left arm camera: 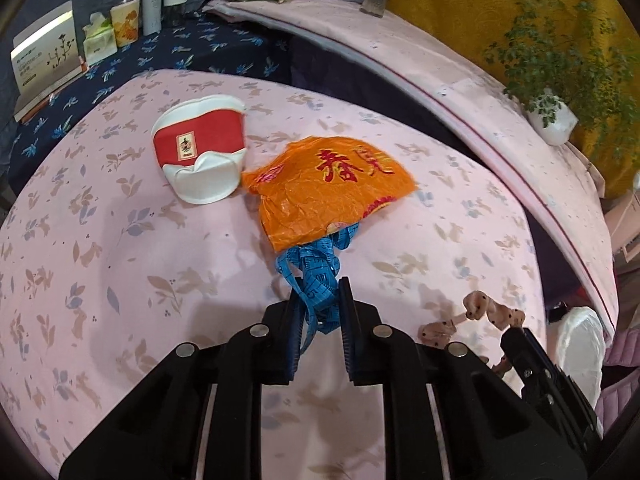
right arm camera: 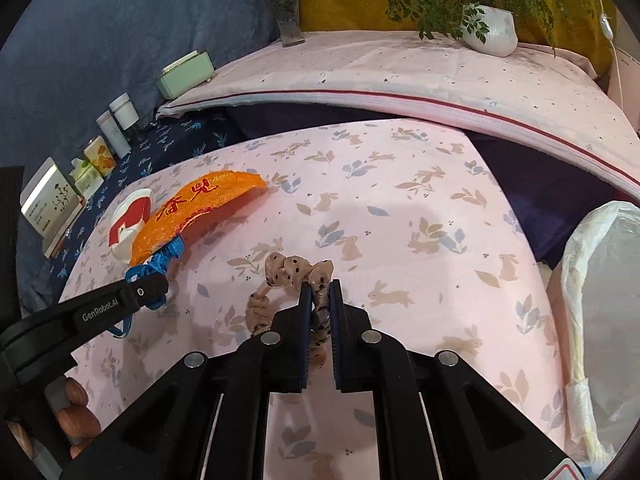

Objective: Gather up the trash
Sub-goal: 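Lift the bracelet and blue rope and carry them over the bin, then open both tools over the bin to drop the bracelet and rope, then move both open tools back over the orange snack bag and paper cup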

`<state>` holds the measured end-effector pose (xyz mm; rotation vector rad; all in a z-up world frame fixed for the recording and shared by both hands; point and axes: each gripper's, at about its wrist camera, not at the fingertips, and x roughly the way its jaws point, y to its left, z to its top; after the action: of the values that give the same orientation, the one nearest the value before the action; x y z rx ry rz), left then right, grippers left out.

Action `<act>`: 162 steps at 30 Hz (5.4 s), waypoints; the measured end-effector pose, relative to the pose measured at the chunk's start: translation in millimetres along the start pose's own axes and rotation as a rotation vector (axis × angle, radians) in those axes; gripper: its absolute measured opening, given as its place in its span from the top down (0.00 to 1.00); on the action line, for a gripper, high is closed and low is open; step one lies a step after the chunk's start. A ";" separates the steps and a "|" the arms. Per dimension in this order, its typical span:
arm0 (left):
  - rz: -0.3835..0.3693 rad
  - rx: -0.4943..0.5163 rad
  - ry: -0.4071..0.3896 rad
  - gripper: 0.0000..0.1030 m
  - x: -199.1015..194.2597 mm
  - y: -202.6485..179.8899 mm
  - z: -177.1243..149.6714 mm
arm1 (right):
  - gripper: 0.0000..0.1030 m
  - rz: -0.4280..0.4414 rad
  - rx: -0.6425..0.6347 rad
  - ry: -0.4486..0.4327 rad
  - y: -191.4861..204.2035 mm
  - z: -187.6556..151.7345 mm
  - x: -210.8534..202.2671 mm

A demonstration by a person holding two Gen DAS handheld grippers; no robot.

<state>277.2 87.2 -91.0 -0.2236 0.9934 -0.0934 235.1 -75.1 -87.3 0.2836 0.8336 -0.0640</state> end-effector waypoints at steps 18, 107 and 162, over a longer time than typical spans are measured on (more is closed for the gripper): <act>-0.107 0.172 -0.108 0.84 -92.3 -106.1 -34.9 | 0.92 -0.013 0.075 -0.209 -60.5 21.7 -120.5; -0.043 0.253 -0.068 0.49 -60.8 -136.0 -71.5 | 0.67 -0.049 0.133 -0.053 -152.6 -33.5 -69.2; 0.178 -0.039 -0.109 0.18 -57.0 110.8 -1.4 | 0.44 0.163 -0.221 0.045 95.1 -36.6 -6.4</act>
<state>242.3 205.1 -70.4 -0.1737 0.9032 0.0999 220.3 25.9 -84.7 0.1444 0.8516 0.1862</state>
